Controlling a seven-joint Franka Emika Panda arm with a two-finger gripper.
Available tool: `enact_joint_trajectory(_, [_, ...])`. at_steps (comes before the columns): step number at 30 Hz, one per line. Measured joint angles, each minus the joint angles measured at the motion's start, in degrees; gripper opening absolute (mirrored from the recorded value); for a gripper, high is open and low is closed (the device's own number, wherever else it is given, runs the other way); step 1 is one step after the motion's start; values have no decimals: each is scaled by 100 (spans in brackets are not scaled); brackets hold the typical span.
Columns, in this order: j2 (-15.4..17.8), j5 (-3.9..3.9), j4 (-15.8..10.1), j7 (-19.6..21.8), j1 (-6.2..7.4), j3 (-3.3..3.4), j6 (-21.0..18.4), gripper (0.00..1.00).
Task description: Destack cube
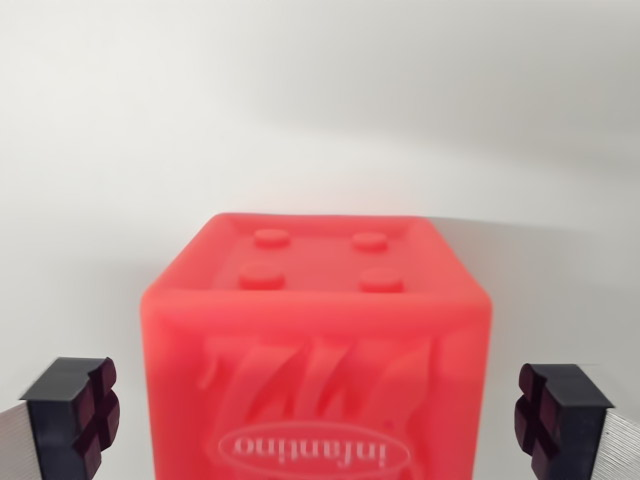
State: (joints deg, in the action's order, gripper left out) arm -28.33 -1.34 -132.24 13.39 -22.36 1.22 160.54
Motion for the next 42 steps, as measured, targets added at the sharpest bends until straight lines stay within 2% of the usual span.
enact_joint_trajectory(19, [856,13,-173,8,26,35,-673,100])
enact_joint_trajectory(42, [2087,80,-163,50,39,56,-1906,100])
